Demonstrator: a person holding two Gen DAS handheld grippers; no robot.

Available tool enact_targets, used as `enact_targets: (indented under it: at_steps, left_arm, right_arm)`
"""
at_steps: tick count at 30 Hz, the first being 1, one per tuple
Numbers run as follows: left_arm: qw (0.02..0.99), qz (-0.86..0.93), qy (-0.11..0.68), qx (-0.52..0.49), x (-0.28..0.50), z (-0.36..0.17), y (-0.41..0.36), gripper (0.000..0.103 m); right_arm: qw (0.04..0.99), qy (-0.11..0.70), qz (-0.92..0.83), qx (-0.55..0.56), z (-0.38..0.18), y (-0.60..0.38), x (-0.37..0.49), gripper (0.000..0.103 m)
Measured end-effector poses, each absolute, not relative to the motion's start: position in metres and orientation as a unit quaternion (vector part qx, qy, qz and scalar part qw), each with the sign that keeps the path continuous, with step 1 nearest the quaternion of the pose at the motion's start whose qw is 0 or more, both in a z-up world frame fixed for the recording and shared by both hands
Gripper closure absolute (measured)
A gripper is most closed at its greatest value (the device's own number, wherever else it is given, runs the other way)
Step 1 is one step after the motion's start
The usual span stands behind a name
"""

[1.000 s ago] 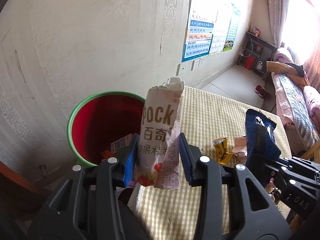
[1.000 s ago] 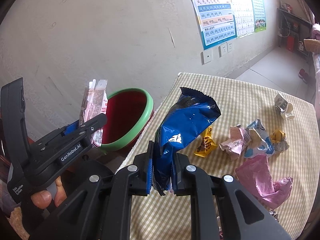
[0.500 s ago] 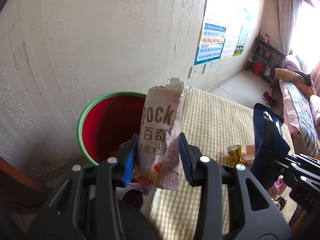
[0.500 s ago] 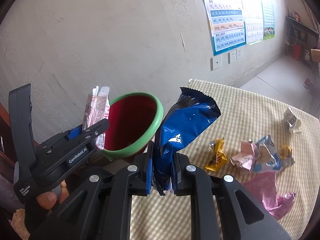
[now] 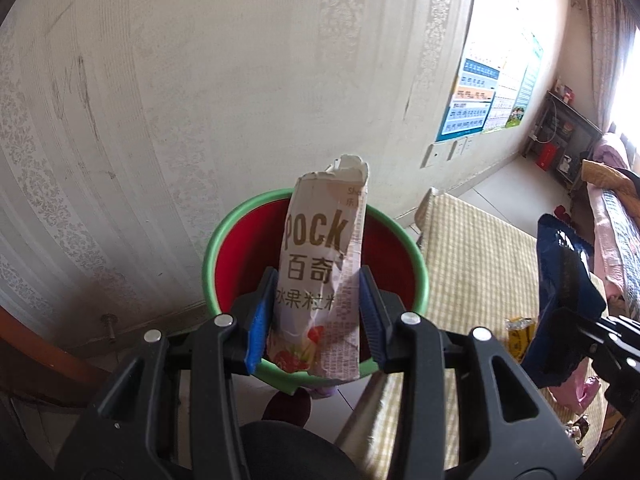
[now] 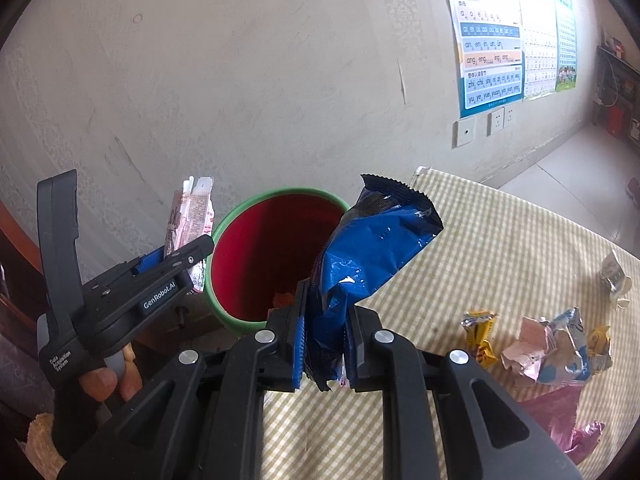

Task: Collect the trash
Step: 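Carry the POCKY box into the red bin with the left tool while the right tool drops the blue wrapper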

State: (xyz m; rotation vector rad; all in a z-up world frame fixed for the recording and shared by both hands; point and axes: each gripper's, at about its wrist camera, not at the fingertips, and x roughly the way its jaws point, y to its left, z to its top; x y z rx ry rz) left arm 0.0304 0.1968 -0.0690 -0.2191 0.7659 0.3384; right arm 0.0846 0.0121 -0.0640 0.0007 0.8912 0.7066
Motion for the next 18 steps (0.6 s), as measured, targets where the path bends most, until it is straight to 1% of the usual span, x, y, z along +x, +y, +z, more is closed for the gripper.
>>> enact_targets:
  at_steps: [9,14,18]
  left_arm:
    - [0.905,0.169,0.374,-0.114,0.045,-0.078,0.227,0.063]
    - [0.898,0.160,0.385,-0.144,0.055,-0.086,0.245,0.063]
    - [0.895,0.162,0.390,-0.146,0.061,-0.091,0.250,0.063]
  right_arm:
    - [0.831,0.429,0.354,-0.015,-0.078,0.054,0.105,0.086]
    - [0.828,0.424,0.366,-0.015,-0.080,0.072,0.116,0.086]
    - [0.824,0.425,0.374,-0.012,-0.082,0.082,0.129,0.086]
